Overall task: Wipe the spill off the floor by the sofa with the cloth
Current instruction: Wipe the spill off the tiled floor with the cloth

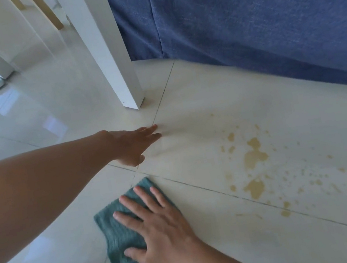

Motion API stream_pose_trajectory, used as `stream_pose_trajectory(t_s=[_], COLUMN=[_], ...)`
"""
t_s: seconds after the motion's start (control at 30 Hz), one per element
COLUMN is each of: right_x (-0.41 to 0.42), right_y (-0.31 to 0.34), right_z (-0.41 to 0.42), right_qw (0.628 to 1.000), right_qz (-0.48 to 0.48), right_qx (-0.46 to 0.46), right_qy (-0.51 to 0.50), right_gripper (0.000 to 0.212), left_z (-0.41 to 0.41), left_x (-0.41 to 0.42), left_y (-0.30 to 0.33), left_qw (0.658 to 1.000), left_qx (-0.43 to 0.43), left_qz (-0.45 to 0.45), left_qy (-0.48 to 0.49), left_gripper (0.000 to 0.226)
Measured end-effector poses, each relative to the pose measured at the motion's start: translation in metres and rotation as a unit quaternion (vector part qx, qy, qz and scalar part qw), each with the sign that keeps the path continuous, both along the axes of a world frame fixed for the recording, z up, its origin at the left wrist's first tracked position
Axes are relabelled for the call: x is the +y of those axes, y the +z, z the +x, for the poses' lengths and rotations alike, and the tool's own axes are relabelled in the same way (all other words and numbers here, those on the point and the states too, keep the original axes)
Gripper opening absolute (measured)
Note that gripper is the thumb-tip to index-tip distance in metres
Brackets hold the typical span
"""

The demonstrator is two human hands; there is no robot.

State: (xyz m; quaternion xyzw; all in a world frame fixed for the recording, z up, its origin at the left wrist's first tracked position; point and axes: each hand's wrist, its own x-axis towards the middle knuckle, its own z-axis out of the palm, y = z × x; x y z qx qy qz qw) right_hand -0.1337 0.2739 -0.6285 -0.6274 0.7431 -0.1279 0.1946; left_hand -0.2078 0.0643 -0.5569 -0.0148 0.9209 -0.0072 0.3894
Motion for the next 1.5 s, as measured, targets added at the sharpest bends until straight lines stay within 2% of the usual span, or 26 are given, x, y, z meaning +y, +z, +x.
stream_pose_trajectory(t_s=[0.17, 0.33, 0.43, 0.7, 1.07, 1.2, 1.4, 1.5], right_x=[-0.012, 0.005, 0.018, 0.045, 0.103, 0.151, 0.23, 0.27], right_y=[0.006, -0.001, -0.001, 0.006, 0.006, 0.003, 0.001, -0.001], right_z=[0.027, 0.044, 0.02, -0.063, -0.063, -0.074, -0.097, -0.106], right_qw=[0.995, 0.998, 0.998, 0.992, 0.971, 0.962, 0.923, 0.886], right_qz=[0.031, 0.043, 0.013, 0.017, 0.022, 0.036, 0.074, 0.09], right_qx=[-0.03, -0.031, -0.038, 0.008, 0.009, 0.031, 0.063, 0.085], right_qy=[-0.088, 0.029, 0.048, -0.129, -0.24, -0.267, -0.374, -0.446], right_gripper=[0.083, 0.084, 0.08, 0.078, 0.076, 0.075, 0.076, 0.077], left_z=[0.001, -0.005, -0.007, -0.016, -0.065, -0.073, -0.08, -0.086], left_x=[0.002, 0.01, 0.01, 0.018, 0.056, 0.075, 0.081, 0.082], left_y=[0.001, 0.006, 0.006, 0.008, 0.005, -0.001, -0.001, -0.002], left_qw=[1.0, 1.0, 0.999, 0.998, 0.996, 0.998, 0.993, 0.993], left_qx=[-0.014, -0.017, -0.016, 0.015, 0.008, 0.022, 0.07, 0.081], left_qz=[-0.009, -0.023, -0.033, -0.052, -0.055, -0.043, -0.073, -0.061], left_qy=[-0.007, -0.008, -0.013, -0.038, -0.067, -0.034, -0.062, -0.058], left_gripper=[0.081, 0.078, 0.078, 0.082, 0.082, 0.083, 0.078, 0.09])
